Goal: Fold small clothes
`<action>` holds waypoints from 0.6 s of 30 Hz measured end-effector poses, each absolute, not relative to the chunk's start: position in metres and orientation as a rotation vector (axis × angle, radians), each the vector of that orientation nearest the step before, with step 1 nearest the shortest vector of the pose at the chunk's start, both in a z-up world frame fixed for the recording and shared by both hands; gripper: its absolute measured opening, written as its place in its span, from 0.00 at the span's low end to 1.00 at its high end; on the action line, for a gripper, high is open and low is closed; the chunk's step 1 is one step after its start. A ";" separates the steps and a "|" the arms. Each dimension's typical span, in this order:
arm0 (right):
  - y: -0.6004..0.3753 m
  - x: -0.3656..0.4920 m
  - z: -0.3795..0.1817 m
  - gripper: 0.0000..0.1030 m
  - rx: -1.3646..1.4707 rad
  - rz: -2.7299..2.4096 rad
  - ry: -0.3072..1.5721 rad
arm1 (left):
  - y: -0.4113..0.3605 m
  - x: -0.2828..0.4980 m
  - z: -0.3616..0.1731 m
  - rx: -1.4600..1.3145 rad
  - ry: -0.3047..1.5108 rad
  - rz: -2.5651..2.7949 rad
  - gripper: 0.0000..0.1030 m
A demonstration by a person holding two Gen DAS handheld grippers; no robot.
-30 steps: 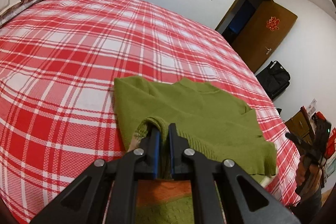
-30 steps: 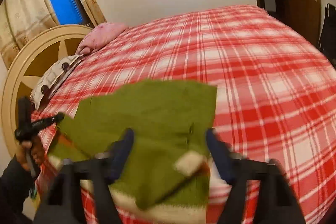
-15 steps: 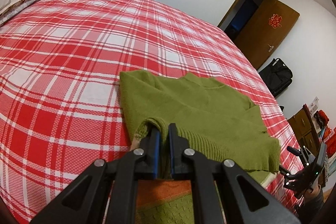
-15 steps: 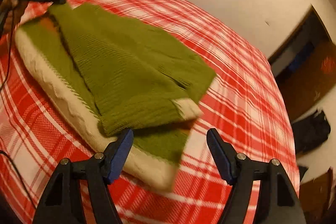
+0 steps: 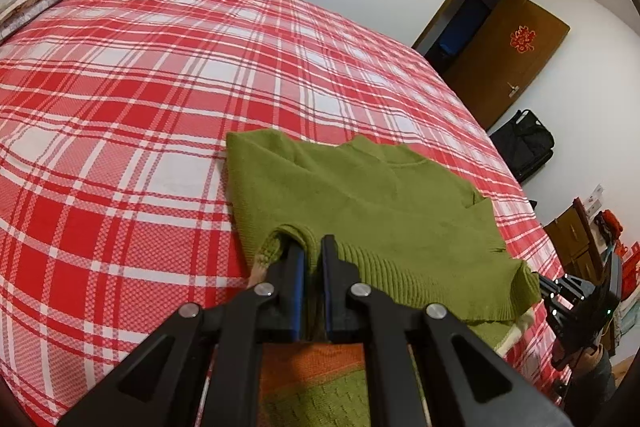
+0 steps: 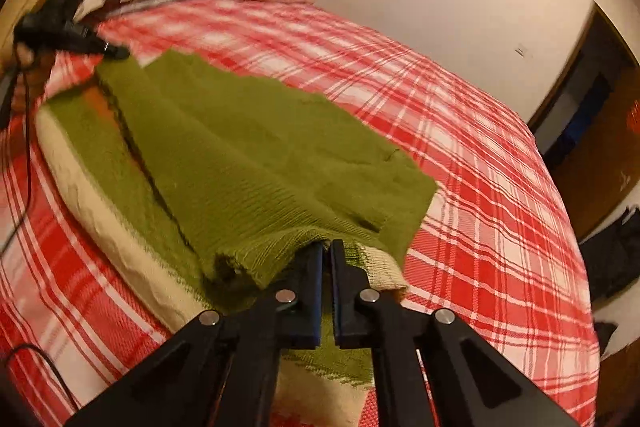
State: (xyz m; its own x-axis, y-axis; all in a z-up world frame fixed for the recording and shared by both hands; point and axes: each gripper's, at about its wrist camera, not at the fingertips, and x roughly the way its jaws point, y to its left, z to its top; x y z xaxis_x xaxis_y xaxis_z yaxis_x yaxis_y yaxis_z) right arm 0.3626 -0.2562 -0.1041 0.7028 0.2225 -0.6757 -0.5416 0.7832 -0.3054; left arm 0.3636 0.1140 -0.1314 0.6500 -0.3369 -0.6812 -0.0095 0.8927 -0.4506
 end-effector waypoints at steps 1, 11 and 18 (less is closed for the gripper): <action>-0.258 0.362 -0.101 0.02 -0.501 0.441 0.665 | 0.115 0.364 -0.130 -0.449 0.847 -0.199 0.08; -0.259 0.356 -0.123 0.59 -0.595 0.485 0.780 | 0.117 0.363 -0.137 -0.456 0.860 -0.188 0.08; -0.252 0.346 -0.137 0.59 -0.810 0.360 0.641 | 0.115 0.363 -0.137 -0.447 0.861 -0.189 0.08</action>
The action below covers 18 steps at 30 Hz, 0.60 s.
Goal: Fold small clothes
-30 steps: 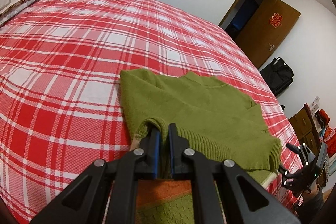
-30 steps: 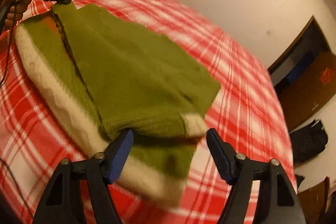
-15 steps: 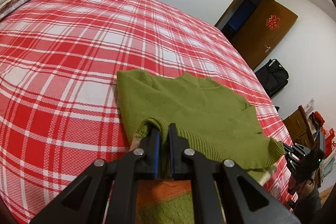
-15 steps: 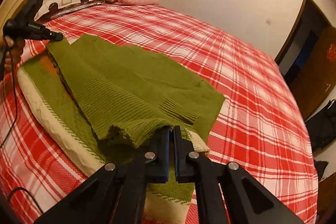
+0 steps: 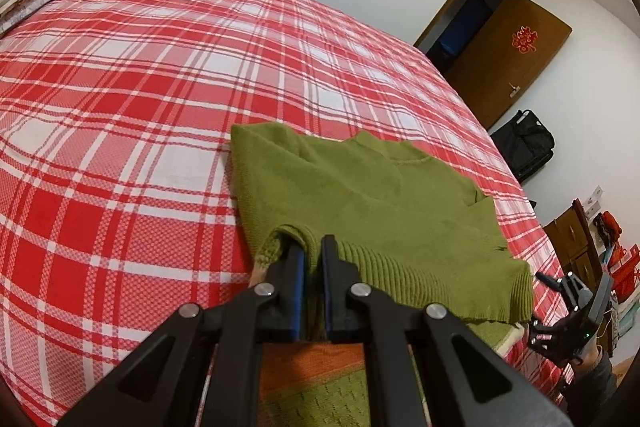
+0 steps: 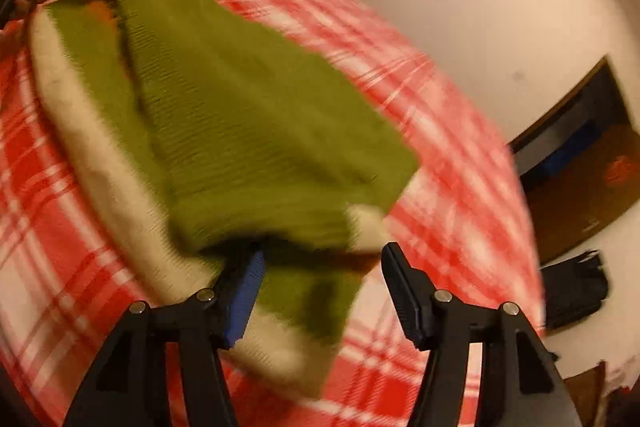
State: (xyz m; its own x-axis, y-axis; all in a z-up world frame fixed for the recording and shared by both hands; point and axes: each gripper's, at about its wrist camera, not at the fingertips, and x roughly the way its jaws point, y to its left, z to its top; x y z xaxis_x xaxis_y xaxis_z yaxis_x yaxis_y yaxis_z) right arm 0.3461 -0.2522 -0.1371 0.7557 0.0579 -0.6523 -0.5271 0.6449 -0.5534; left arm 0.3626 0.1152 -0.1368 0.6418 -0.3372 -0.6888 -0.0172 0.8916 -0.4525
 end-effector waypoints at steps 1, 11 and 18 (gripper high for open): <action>-0.249 0.346 -0.135 0.59 -0.813 0.375 0.623 | 0.115 0.363 -0.137 -0.445 0.862 -0.190 0.08; -0.251 0.380 -0.097 0.04 -0.589 0.401 0.613 | 0.119 0.364 -0.126 -0.450 0.845 -0.218 0.08; -0.263 0.444 -0.058 0.03 -0.375 0.330 0.591 | 0.125 0.387 -0.107 -0.473 0.794 -0.217 0.08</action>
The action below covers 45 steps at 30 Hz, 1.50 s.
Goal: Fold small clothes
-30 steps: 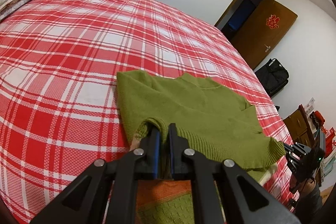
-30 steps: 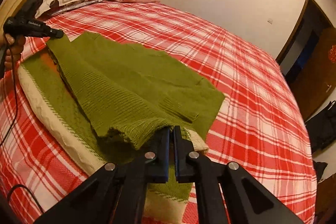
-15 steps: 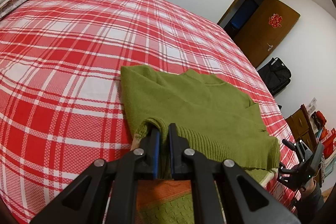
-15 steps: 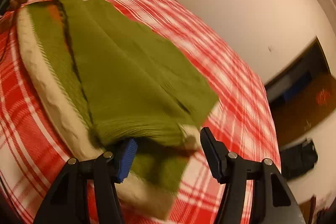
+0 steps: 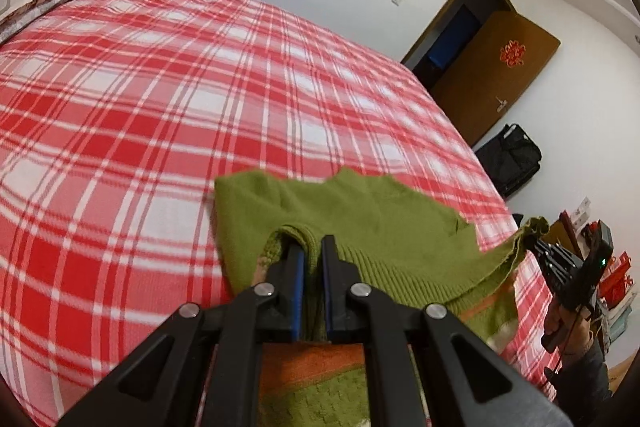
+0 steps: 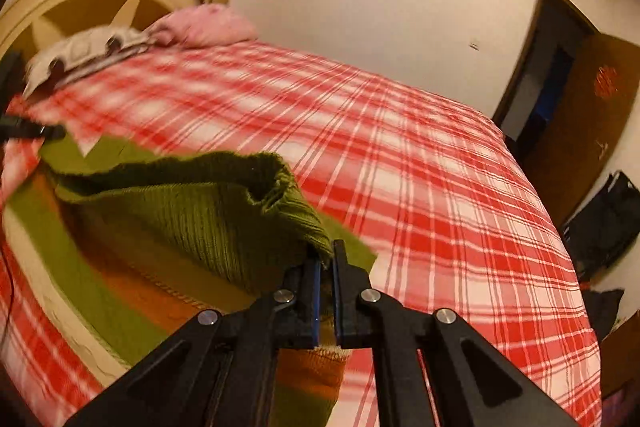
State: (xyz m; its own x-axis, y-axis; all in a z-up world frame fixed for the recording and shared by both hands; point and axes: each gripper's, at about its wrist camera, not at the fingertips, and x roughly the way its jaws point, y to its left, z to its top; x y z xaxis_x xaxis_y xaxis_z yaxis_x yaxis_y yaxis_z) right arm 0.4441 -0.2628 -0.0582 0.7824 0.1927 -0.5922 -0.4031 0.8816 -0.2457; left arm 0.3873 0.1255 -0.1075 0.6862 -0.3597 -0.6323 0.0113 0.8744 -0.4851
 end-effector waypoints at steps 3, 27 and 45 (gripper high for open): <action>-0.257 0.469 -0.060 0.03 -0.349 0.299 0.606 | 0.131 0.408 -0.110 -0.489 0.803 -0.200 0.08; -0.320 0.443 -0.121 0.37 -0.120 0.222 0.916 | 0.119 0.349 -0.163 -0.344 0.928 -0.063 0.46; -0.309 0.384 -0.146 0.37 -0.191 0.203 0.929 | 0.098 0.449 -0.145 -0.062 0.891 0.170 0.67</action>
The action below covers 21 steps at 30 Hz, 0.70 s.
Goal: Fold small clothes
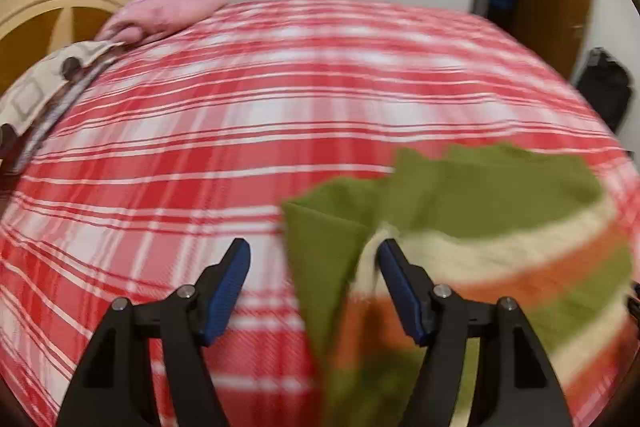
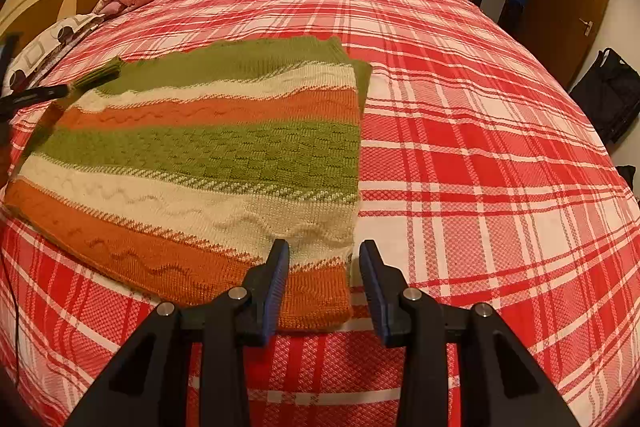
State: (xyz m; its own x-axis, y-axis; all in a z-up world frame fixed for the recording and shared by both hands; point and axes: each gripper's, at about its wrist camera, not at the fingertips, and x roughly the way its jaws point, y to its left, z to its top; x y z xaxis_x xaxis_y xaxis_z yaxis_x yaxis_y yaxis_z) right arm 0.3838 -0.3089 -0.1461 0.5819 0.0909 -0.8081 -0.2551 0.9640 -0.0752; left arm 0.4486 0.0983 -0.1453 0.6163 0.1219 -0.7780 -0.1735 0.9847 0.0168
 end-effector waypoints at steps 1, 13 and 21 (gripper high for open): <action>-0.310 0.383 -0.146 0.37 -0.188 0.208 0.929 | 0.110 0.451 -0.151 -0.098 0.911 0.217 0.67; -0.333 0.375 -0.131 0.37 -0.027 0.253 0.896 | 0.133 0.329 -0.152 -0.406 0.905 0.030 0.66; -0.337 0.376 -0.133 0.37 0.065 0.290 0.933 | 0.093 0.311 -0.161 -0.379 0.923 -0.123 0.29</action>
